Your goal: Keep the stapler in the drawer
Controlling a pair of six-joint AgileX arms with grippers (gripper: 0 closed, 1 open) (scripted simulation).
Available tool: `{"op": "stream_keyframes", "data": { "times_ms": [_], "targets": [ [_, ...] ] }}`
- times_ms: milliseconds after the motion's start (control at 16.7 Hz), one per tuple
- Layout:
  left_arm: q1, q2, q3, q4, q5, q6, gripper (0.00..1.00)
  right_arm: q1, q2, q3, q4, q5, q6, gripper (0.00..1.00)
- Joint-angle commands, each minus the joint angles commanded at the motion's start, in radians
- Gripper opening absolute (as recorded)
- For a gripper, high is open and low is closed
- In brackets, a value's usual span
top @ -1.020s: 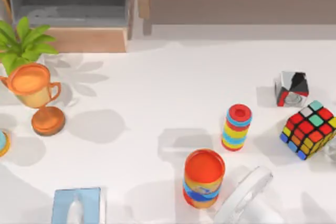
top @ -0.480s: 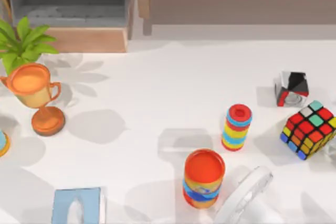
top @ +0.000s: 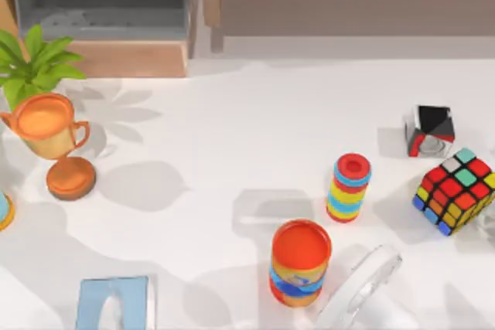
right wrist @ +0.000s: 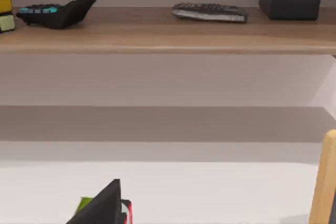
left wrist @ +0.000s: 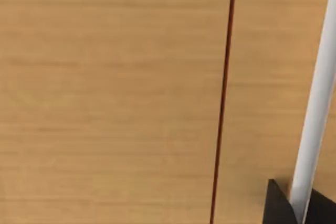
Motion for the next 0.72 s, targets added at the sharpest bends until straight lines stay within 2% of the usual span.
{"op": "stream_keyframes", "data": {
  "times_ms": [180, 720],
  "targets": [
    [0.000, 0.000, 0.000, 0.000, 0.000, 0.000, 0.00, 0.000, 0.000, 0.000, 0.000, 0.000, 0.000, 1.00],
    [0.000, 0.000, 0.000, 0.000, 0.000, 0.000, 0.68, 0.000, 0.000, 0.000, 0.000, 0.000, 0.000, 1.00]
  ]
}}
